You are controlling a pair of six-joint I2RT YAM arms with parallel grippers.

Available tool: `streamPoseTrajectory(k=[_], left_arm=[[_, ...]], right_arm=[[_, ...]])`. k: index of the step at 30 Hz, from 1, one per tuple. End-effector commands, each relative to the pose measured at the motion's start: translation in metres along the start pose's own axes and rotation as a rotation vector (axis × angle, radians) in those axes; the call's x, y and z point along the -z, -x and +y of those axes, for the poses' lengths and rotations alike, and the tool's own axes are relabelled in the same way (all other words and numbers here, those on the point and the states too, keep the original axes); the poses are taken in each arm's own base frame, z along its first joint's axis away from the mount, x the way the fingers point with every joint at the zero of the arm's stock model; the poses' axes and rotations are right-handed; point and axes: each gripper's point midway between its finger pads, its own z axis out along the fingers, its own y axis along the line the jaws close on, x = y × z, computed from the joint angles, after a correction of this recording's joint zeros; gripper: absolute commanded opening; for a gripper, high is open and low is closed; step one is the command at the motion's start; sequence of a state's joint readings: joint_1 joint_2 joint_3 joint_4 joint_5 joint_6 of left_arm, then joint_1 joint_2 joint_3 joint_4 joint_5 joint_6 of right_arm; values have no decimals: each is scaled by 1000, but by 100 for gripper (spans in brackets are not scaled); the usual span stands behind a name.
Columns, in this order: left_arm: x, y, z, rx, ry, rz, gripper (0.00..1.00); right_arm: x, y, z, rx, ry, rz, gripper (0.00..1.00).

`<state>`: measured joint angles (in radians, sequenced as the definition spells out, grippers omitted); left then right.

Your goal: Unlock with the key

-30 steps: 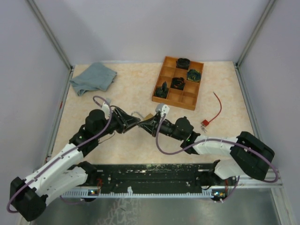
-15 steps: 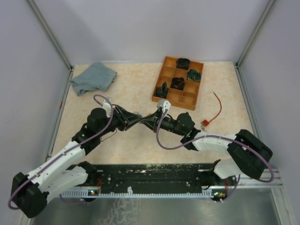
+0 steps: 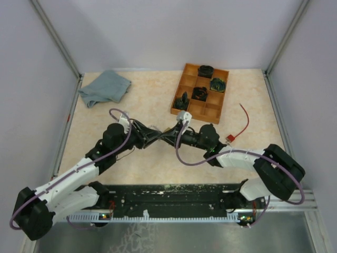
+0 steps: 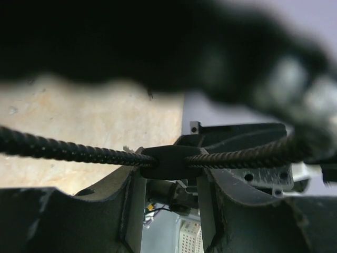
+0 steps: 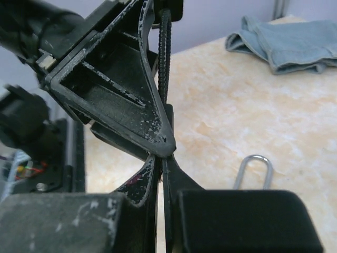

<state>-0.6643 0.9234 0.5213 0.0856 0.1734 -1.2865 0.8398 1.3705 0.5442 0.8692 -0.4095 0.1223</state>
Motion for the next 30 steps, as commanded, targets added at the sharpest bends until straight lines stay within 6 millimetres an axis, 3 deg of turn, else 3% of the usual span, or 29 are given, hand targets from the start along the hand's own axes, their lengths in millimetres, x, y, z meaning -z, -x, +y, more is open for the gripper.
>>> streamPoseTrajectory(k=[1,4,10,17,21,26,30], left_arm=[[20,-73,-11,-26,-62,339,0],[21,-72,-18,-66,-84,338,0],[27,-60,-49,-191,-242,260,0],[47,-36,-90,-336,-463,73,0],[56,-34,-106,-423,-563,28,0],[55,-24,-104,-453,-538,-34,0],[42,-5,-81,-370,-335,-89,0]], right_arm=[[33,161,25,14,210,-606,0],[41,169,32,-87,308,-628,0],[39,156,34,-326,343,-564,0],[28,115,12,-767,236,-436,0],[23,103,17,-941,260,-396,0],[17,101,31,-960,318,-357,1],[27,104,38,-780,325,-388,22]])
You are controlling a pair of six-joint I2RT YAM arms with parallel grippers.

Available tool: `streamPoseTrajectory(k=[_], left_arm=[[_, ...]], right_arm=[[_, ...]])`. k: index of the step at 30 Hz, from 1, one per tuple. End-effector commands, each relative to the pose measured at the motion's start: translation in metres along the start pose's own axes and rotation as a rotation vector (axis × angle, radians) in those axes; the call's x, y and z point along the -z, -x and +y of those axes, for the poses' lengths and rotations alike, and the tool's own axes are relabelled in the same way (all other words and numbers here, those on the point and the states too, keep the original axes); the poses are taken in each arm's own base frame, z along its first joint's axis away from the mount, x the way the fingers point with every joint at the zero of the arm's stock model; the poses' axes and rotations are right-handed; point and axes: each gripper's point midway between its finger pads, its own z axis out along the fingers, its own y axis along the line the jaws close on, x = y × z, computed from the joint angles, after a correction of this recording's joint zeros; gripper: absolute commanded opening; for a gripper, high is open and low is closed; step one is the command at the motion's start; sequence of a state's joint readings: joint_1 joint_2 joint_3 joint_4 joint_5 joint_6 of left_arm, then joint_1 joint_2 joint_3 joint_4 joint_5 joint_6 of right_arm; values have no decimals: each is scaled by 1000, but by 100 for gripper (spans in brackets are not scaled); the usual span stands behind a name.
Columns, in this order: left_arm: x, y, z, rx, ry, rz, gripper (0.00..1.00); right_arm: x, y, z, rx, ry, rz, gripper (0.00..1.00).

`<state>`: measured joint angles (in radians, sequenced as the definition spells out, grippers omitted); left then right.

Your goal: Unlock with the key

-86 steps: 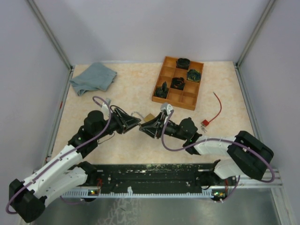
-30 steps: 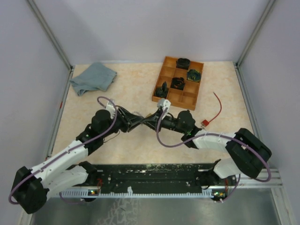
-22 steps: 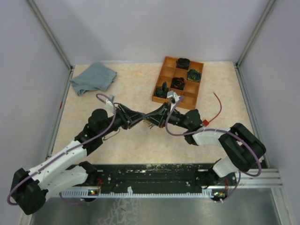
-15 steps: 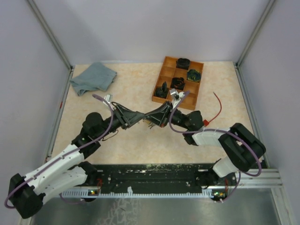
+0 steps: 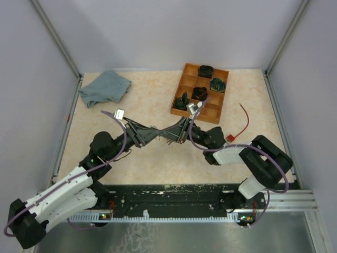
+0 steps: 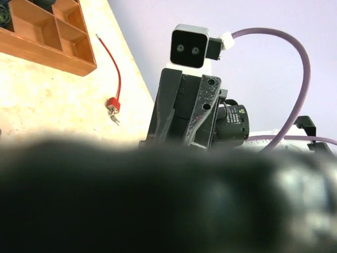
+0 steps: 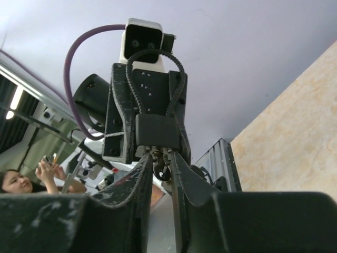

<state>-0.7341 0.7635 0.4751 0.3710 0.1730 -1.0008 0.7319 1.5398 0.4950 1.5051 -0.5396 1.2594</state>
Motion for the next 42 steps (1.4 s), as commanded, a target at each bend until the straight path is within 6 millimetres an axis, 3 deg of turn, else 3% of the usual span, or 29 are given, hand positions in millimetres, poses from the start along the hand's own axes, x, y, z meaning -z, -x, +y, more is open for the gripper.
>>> streamPoseTrajectory(k=[1,6,11,16,22,33,42], left_arm=[[3,2,7,4,122,10,0],[5,0,28,80,247,18,0],[2,-2,27,101,238,30,0],[1,0,23,109,223,27,0],[0,-1,20,133,213,33,0],[-5,-9,22,165,201,61,0],[-6,-11,20,172,188,72,0]], right_arm=[[-1,10,34,173,119,-48,28],[16,8,19,425,29,-37,46],[25,8,-4,634,-120,13,48],[20,0,-18,778,-225,51,47],[31,3,-35,790,-302,9,40],[17,-12,-17,788,-177,37,34],[12,-14,-17,779,-161,35,27]])
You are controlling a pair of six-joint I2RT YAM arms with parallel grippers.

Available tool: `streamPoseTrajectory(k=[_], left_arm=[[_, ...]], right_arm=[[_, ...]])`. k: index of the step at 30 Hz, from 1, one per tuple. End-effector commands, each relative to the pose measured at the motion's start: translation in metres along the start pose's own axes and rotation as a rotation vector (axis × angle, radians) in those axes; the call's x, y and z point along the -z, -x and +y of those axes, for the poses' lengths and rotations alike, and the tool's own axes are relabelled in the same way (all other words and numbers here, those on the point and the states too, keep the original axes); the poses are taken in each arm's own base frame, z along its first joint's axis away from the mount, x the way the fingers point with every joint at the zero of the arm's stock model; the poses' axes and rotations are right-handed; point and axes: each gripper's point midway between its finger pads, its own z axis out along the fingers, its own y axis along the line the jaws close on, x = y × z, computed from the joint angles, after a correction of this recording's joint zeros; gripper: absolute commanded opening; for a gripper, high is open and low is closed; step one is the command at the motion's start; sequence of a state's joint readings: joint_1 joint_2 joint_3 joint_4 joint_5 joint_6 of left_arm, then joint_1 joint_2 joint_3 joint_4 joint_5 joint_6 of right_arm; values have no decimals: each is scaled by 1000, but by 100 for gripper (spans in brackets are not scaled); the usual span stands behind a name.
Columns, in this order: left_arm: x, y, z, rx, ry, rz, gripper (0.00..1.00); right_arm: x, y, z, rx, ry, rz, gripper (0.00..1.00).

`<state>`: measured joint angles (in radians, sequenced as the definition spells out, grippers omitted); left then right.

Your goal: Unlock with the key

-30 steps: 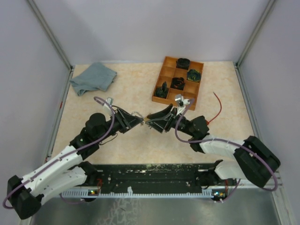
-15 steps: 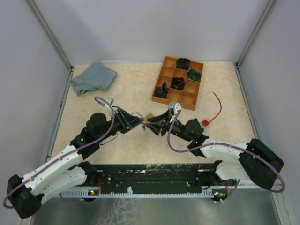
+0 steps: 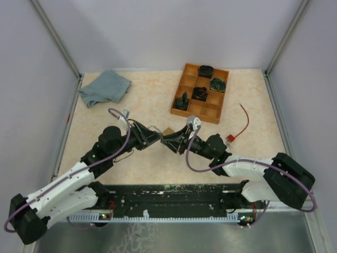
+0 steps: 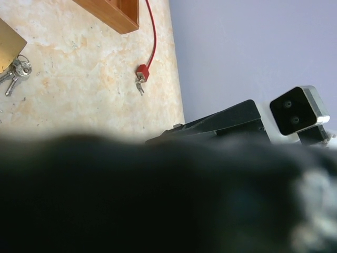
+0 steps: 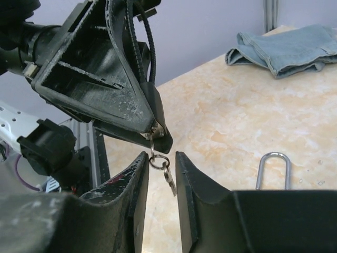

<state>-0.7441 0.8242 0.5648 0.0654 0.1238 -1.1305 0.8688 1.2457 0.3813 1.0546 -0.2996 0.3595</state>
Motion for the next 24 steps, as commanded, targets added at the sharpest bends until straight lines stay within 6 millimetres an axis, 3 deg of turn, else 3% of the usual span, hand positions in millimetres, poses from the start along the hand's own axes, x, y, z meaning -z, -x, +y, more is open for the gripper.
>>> streamPoseTrajectory(k=[1,10,16,20,24], left_arm=[[1,5,-20,3,-76,-11,0],[-1,2,-16,9,-64,5,0],[-6,-10,-3,27,3,70,0],[-10,-25,10,51,69,160,0],[-11,-42,10,73,53,254,0]], right_arm=[[-12,23,13,29,63,-76,25],[-12,29,17,76,87,-104,0],[-18,32,15,261,66,-35,0],[-27,29,13,531,7,56,0],[-34,44,8,557,-3,70,0]])
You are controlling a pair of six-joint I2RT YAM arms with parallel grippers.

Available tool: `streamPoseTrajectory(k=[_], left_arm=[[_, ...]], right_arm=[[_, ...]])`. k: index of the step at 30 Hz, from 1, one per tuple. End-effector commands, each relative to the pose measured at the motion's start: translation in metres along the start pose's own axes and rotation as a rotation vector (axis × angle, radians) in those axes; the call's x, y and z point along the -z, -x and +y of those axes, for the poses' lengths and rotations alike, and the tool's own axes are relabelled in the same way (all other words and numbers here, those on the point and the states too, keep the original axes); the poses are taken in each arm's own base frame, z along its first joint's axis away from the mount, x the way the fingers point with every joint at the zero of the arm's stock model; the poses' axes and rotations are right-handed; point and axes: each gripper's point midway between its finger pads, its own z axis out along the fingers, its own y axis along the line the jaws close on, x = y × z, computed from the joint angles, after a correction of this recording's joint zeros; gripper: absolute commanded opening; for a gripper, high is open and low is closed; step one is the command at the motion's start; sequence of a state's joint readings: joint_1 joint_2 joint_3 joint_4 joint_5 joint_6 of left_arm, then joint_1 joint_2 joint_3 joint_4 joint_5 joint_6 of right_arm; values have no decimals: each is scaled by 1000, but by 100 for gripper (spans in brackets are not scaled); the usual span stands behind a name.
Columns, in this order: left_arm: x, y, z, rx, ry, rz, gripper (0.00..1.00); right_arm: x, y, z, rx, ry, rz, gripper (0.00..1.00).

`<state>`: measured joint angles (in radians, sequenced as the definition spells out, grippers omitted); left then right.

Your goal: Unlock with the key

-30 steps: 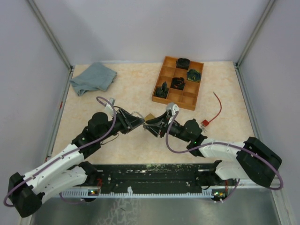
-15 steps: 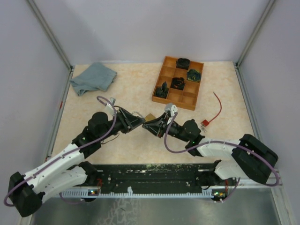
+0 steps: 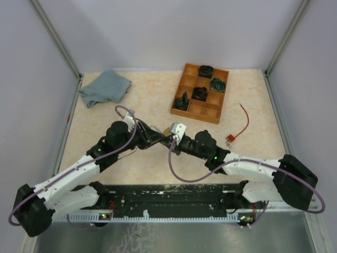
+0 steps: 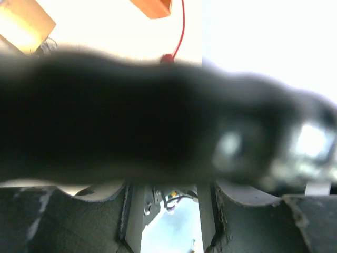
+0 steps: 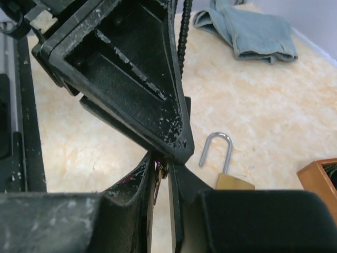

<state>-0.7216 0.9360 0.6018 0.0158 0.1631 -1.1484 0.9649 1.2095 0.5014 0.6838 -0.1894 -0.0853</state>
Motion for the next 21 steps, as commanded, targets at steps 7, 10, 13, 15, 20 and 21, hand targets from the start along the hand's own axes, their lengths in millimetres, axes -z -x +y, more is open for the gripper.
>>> streamPoseTrajectory(k=[7,10,13,15,20,21], left_arm=[[18,-28,-22,-18,-90,136,0],[25,-10,-29,-45,-102,35,0],[29,4,-38,-90,-104,-26,0],[29,9,-44,-114,-113,-47,0],[29,12,-55,-139,-148,-51,0],[29,12,-56,-140,-153,-49,0]], right_arm=[[-1,84,-24,-7,77,-181,0],[5,66,-13,-67,118,-123,14],[18,51,-9,-103,103,-109,31],[26,47,-9,-109,77,-118,35],[36,57,-8,-91,68,-194,38],[35,59,-6,-85,83,-204,38]])
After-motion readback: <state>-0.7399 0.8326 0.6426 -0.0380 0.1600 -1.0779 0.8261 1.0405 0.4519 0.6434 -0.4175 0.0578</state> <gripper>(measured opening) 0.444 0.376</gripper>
